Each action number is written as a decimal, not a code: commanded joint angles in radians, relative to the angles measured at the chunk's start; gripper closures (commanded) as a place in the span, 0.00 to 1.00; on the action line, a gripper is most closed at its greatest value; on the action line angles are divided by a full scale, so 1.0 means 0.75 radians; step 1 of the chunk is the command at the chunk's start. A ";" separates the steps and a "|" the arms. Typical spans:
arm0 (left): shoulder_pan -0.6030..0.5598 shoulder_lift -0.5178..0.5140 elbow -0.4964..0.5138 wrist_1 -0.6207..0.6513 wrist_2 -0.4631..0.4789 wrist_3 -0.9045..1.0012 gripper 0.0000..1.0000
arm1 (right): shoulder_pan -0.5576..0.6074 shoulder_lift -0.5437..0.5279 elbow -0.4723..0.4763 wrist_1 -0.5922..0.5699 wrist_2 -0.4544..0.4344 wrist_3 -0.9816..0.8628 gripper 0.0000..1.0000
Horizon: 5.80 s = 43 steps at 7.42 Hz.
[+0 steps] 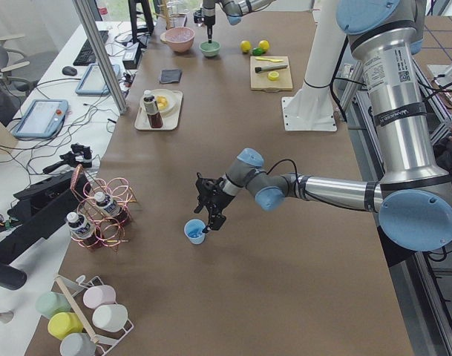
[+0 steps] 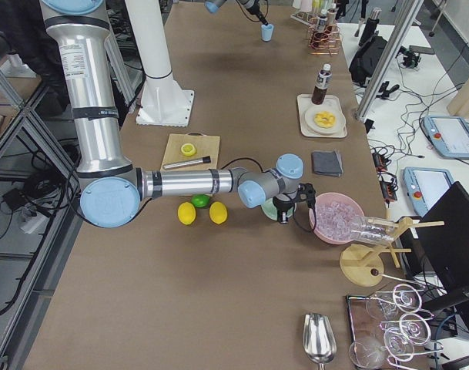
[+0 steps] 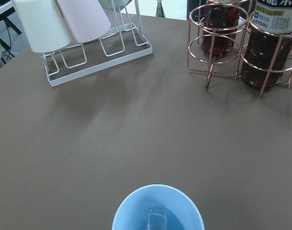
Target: Pour ice into bowl
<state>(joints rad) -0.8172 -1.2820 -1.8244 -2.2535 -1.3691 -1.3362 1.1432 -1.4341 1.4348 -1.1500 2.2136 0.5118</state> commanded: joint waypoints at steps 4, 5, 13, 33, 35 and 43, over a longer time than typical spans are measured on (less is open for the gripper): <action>0.106 0.008 0.023 0.000 0.103 -0.184 0.03 | -0.013 -0.017 0.081 -0.007 0.020 0.001 1.00; 0.122 0.004 0.035 0.002 0.113 -0.190 0.03 | -0.013 -0.011 0.146 -0.100 0.043 -0.001 1.00; 0.171 -0.086 0.207 0.004 0.181 -0.243 0.03 | -0.013 0.390 0.343 -0.810 0.055 0.092 1.00; -0.060 -0.201 -0.142 0.448 -0.021 -0.194 0.47 | -0.821 1.360 -0.381 -0.551 -0.452 1.140 1.00; -0.068 -0.199 -0.149 0.495 -0.052 -0.202 0.47 | -0.853 1.354 -0.424 -0.480 -0.483 1.154 1.00; -0.076 -0.362 -0.179 0.752 -0.109 -0.315 0.47 | -0.815 1.297 -0.379 -0.434 -0.536 1.099 0.03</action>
<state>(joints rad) -0.8753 -1.4798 -1.9553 -1.7729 -1.4486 -1.5690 0.4913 -0.4600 1.1294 -1.4664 1.7911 1.3528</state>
